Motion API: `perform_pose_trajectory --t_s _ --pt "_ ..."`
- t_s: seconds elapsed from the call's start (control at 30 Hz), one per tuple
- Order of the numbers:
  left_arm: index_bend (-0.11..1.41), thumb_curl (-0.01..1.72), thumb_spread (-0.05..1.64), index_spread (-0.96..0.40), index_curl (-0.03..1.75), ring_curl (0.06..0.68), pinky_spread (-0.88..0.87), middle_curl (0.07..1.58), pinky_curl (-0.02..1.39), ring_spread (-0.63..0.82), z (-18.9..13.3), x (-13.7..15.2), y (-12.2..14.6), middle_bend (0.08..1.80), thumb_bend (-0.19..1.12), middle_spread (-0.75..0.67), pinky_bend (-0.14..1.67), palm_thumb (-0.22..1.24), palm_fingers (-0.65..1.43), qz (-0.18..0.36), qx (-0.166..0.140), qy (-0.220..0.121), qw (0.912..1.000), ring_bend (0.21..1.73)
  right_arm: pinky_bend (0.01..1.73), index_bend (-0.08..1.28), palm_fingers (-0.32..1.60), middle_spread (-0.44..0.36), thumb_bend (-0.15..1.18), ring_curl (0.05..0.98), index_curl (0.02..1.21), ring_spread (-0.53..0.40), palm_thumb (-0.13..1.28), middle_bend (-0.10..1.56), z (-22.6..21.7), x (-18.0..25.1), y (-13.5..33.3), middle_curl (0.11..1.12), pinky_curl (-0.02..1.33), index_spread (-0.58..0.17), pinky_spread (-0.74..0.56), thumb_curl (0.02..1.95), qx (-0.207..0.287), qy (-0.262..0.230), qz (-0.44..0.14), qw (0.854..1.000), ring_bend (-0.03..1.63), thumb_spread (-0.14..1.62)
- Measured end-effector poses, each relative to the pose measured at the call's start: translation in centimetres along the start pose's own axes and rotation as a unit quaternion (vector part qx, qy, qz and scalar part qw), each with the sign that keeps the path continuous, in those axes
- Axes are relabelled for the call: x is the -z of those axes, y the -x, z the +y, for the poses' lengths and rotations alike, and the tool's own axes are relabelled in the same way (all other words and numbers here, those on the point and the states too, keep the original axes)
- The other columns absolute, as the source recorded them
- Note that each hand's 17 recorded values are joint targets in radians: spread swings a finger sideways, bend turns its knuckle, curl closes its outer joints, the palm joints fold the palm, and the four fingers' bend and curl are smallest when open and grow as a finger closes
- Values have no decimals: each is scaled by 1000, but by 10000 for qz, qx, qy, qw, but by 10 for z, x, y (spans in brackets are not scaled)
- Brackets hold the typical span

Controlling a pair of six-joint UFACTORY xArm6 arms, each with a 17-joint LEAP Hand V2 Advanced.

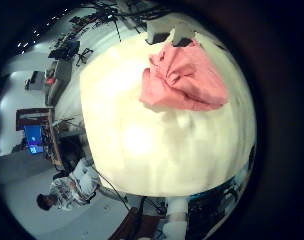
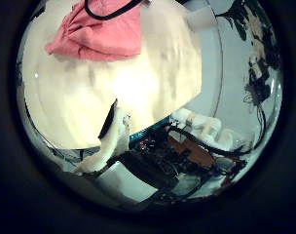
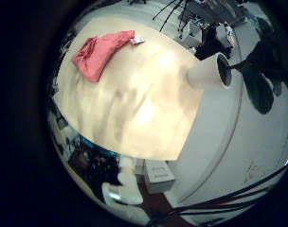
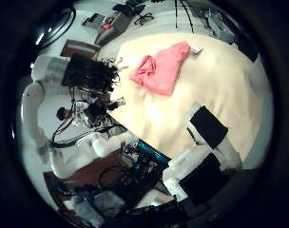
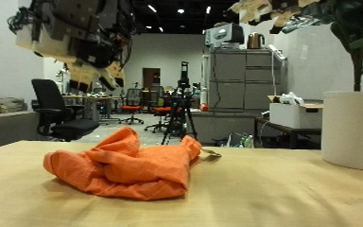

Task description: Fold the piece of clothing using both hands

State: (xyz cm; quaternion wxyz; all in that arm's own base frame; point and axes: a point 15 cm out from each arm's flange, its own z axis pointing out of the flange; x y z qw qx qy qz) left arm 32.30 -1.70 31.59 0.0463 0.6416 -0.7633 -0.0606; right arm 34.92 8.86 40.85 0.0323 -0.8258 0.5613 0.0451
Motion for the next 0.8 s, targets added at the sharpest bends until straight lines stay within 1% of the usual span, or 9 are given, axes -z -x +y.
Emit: perform_pose_trajectory --t_s 0.13,0.23,0.33,0.43,0.57,0.8 --pt "158 307 1191 158 291 222 475 303 316 507 13 -3 -4 192 -18 294 290 503 -1 44 46 -12 10000 425 283 178 115 -10 -18 235 312 175 807 186 29 -28 1 325 288 -409 274 563 -70 264 -51 9996 246 1324" --pt "158 310 1186 158 291 223 475 307 317 508 14 -4 -7 194 -18 291 293 502 -1 40 59 -7 10000 428 276 177 118 -13 -15 236 313 175 790 185 41 -50 0 322 292 -408 278 531 -105 510 -104 9986 241 1328" --pt "160 314 1183 158 290 226 474 309 318 508 15 -12 -9 193 -13 289 293 514 0 42 82 86 9999 433 272 176 119 -9 -14 237 313 189 780 185 48 -68 0 319 295 -408 280 507 -136 736 -152 9971 234 1331" --pt "161 316 1180 158 291 225 474 312 317 507 13 -22 -3 195 -16 284 291 519 3 48 182 90 9998 434 267 177 121 2 -11 239 314 198 777 184 49 -77 -1 317 299 -408 281 485 -151 803 -167 9965 230 1340" --pt "164 321 1175 157 292 225 466 317 317 500 13 -32 12 196 -15 272 285 533 14 85 390 76 9992 433 257 177 124 8 -8 244 314 218 782 183 50 -85 -2 313 301 -407 282 464 -170 908 -189 9955 233 1346" --pt "159 324 1167 157 292 226 458 324 318 492 17 -38 24 195 -16 255 280 549 31 141 545 119 9983 437 250 180 118 18 -8 245 316 234 798 184 47 -84 -1 308 307 -407 289 434 -150 901 -194 9956 215 1345"
